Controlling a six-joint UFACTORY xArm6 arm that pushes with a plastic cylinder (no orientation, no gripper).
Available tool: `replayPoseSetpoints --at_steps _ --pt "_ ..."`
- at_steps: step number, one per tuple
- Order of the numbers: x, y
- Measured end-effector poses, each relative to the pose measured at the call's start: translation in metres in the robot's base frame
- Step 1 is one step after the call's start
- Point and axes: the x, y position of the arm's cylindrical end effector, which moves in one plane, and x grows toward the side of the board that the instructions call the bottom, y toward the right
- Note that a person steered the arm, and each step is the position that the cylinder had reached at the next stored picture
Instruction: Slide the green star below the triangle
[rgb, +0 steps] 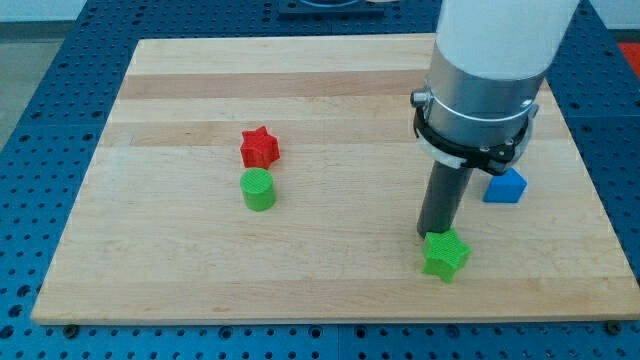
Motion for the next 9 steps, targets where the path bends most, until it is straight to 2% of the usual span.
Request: replayPoseSetpoints --at_steps 1,2,4,5,7,9 --pt "-0.016 -0.033" --pt "0.008 -0.055" --pt "0.056 -0.057" --pt "0.052 -0.054" --pt "-0.001 -0.017" --pt "-0.006 -0.015"
